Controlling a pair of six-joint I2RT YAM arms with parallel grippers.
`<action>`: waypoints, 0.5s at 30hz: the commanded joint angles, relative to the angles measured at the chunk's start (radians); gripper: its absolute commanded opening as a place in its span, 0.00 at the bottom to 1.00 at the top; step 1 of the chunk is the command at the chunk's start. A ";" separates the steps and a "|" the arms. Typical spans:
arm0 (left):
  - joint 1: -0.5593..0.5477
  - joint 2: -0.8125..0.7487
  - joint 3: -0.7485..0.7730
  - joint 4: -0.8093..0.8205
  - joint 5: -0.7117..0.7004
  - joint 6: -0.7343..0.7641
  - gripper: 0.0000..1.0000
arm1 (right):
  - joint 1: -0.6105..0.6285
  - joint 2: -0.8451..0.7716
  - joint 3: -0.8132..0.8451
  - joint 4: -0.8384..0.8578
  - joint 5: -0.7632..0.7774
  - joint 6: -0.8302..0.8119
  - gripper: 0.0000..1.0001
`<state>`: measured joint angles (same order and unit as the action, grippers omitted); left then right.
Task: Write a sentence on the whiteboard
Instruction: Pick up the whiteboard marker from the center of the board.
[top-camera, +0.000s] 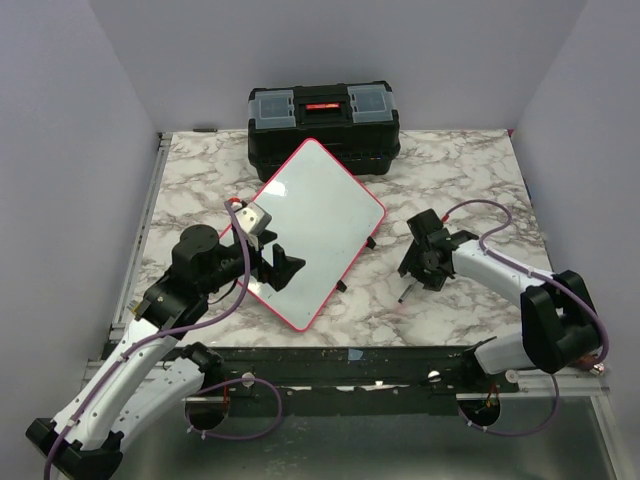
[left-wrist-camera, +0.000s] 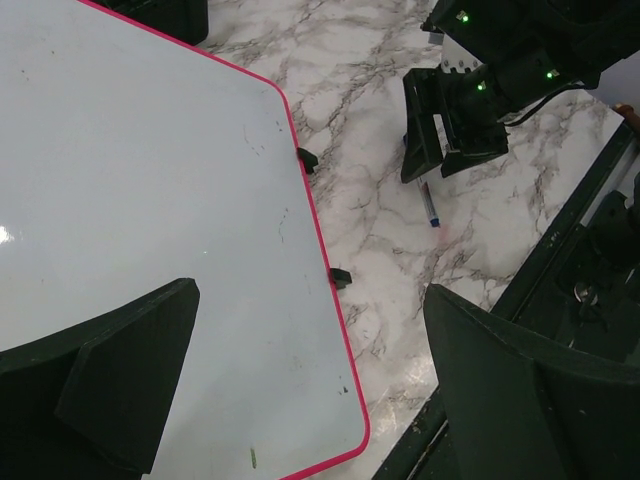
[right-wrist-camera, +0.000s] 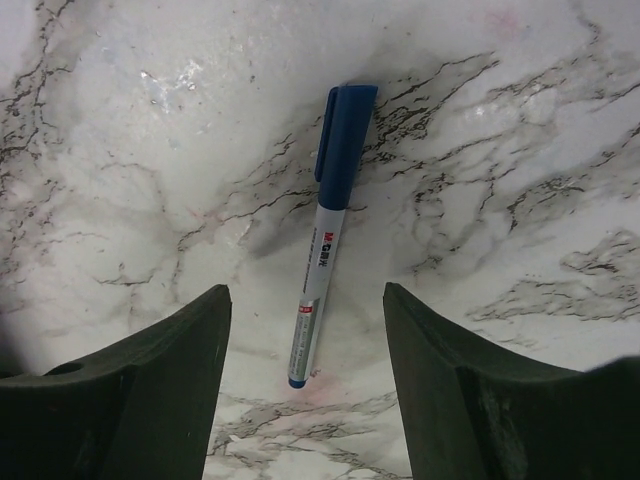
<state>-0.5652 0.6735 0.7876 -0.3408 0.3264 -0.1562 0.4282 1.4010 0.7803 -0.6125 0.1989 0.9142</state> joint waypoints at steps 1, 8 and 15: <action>-0.007 0.001 -0.001 -0.014 -0.024 0.018 0.98 | 0.016 0.040 -0.007 0.021 0.037 0.000 0.62; -0.026 0.007 -0.007 -0.022 -0.043 0.027 0.98 | 0.036 0.095 -0.007 0.056 0.023 -0.008 0.42; -0.038 0.025 -0.005 -0.027 -0.046 0.031 0.98 | 0.045 0.097 -0.003 0.102 -0.037 -0.066 0.01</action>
<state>-0.5926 0.6880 0.7876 -0.3466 0.2989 -0.1410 0.4595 1.4830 0.7815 -0.5571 0.1947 0.8860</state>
